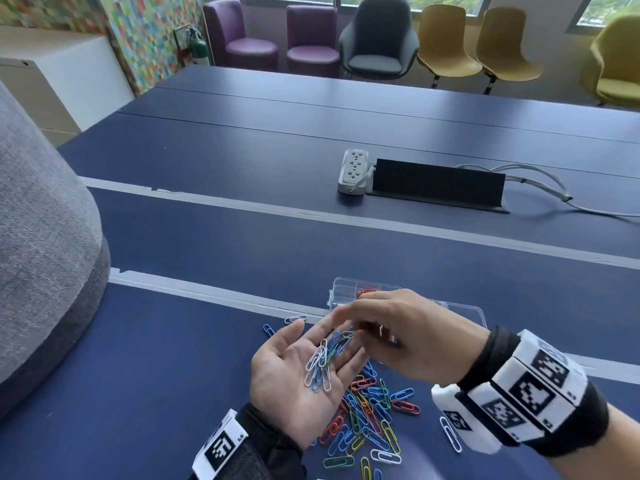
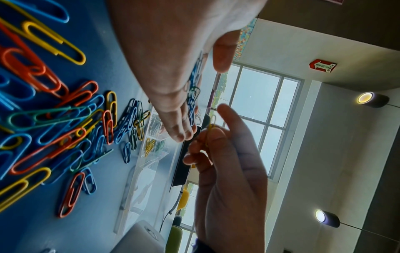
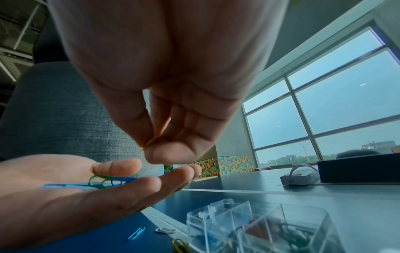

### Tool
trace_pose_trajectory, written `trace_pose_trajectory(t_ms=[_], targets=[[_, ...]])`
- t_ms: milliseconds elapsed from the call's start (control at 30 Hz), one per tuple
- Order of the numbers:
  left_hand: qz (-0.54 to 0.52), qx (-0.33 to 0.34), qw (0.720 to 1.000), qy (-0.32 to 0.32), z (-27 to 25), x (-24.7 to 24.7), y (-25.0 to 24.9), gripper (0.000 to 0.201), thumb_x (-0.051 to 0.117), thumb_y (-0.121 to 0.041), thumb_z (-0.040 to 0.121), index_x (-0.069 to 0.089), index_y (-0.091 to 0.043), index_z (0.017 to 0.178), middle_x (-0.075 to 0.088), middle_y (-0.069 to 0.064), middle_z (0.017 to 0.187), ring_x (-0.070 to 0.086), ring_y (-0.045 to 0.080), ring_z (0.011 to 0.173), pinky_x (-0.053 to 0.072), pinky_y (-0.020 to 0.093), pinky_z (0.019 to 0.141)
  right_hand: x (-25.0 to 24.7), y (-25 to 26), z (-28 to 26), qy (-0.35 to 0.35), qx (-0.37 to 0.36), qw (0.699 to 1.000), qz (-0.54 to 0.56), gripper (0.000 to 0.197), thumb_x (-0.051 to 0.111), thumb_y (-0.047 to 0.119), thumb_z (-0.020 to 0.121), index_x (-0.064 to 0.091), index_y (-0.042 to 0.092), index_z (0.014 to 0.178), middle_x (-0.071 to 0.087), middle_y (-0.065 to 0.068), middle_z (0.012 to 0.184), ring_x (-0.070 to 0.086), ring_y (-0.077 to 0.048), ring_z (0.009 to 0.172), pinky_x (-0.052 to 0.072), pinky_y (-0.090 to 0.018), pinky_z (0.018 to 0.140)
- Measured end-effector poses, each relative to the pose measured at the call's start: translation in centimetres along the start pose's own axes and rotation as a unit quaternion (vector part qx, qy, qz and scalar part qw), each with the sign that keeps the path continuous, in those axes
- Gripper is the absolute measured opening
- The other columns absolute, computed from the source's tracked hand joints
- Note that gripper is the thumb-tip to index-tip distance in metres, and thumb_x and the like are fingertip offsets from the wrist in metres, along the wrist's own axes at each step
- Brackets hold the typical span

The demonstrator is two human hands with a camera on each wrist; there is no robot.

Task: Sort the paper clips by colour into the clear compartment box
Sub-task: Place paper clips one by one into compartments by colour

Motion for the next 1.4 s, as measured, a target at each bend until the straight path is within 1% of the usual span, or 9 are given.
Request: trace_pose_trajectory(t_ms=[167,333,700,800,1067,1133,1200,1267,1400], targets=[[0.014,-0.005,1.000,-0.005,0.1,-0.2,0.2,0.061,0.039,-0.031,0.084,0.052,0.008,0.129,0.055,0.027,0.125,0.054,0.040,0.111,0.041,0.050,0.101,0.8,-0.3,-0.1,-0.004,0.011,0.999,0.032,0.027,0.045,0.007,0.076,0.065,0.018,0.089,0.059,0.008,0.078,0.044,-0.001,0.068,0.034,-0.007,0.065],[0.025,-0.020,0.999,0.010,0.1,0.1,0.5,0.064,0.032,-0.037,0.088,0.053,0.008,0.128,0.048,0.026,0.138,0.041,0.039,0.132,0.032,0.049,0.110,0.8,-1.0,0.2,-0.023,0.083,0.993,0.084,0.022,0.035,0.016,0.074,0.036,0.037,0.071,0.047,0.008,0.061,0.041,-0.011,0.057,0.037,-0.026,0.055],[0.015,-0.030,0.999,0.027,-0.1,0.3,0.7,0.067,0.033,-0.041,0.087,0.052,0.007,0.129,0.051,0.026,0.136,0.043,0.038,0.131,0.023,0.050,0.115,-0.7,-2.6,-0.1,-0.049,0.117,0.991,0.051,0.027,0.048,0.010,0.077,0.063,0.025,0.093,0.049,0.006,0.058,0.045,-0.006,0.056,0.030,-0.011,0.055],[0.014,-0.023,0.999,0.026,0.2,0.2,0.7,0.065,0.035,-0.038,0.086,0.053,0.007,0.129,0.053,0.026,0.134,0.050,0.038,0.121,0.032,0.050,0.110,-0.8,-2.7,-0.3,-0.034,0.112,0.993,0.036,0.024,0.053,0.014,0.080,0.064,0.029,0.095,0.057,0.005,0.073,0.048,-0.003,0.065,0.033,-0.010,0.061],[-0.006,0.002,1.000,0.018,0.2,0.4,-0.2,0.059,0.038,-0.029,0.085,0.046,0.006,0.132,0.055,0.031,0.129,0.052,0.042,0.122,0.047,0.051,0.093,1.6,-0.6,-1.8,0.058,0.067,0.996,-0.008,0.010,0.060,0.020,0.077,0.066,0.026,0.082,0.046,0.008,0.052,0.041,-0.003,0.048,0.032,-0.010,0.052],[-0.005,0.006,1.000,0.014,0.1,0.0,-0.5,0.059,0.039,-0.027,0.084,0.046,0.006,0.132,0.056,0.030,0.128,0.053,0.042,0.121,0.045,0.053,0.094,3.4,-0.9,-3.3,0.111,0.087,0.989,-0.046,0.014,0.057,0.023,0.077,0.067,0.028,0.086,0.056,0.008,0.059,0.046,-0.001,0.053,0.037,-0.009,0.057],[0.003,0.002,1.000,0.010,-0.1,-0.2,-0.4,0.059,0.039,-0.027,0.085,0.046,0.006,0.133,0.056,0.029,0.128,0.056,0.041,0.119,0.044,0.054,0.094,5.3,-1.4,-4.9,0.163,0.111,0.978,-0.073,0.021,0.057,0.026,0.077,0.065,0.031,0.095,0.066,0.005,0.080,0.058,-0.010,0.073,0.048,-0.024,0.068],[0.003,-0.002,1.000,0.009,-0.1,-0.3,-0.1,0.058,0.037,-0.028,0.086,0.046,0.006,0.132,0.057,0.029,0.127,0.057,0.041,0.116,0.044,0.054,0.093,6.5,-1.9,-6.1,0.196,0.139,0.966,-0.092,0.029,0.061,0.031,0.077,0.061,0.034,0.106,0.066,0.003,0.097,0.060,-0.022,0.093,0.046,-0.030,0.075],[0.003,-0.014,1.000,0.017,0.0,0.1,0.7,0.057,0.037,-0.028,0.086,0.047,0.006,0.131,0.058,0.029,0.127,0.058,0.042,0.115,0.044,0.054,0.094,7.1,-2.5,-6.8,0.210,0.164,0.952,-0.149,0.035,0.061,0.035,0.079,0.055,0.038,0.114,0.061,0.001,0.109,0.058,-0.026,0.100,0.042,-0.030,0.074]])
Point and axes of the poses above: each hand's wrist, its own z-axis towards the middle knuckle, its own x-axis out of the palm, y = z × x, the point moved 9 cm from there along z, towards the middle knuckle
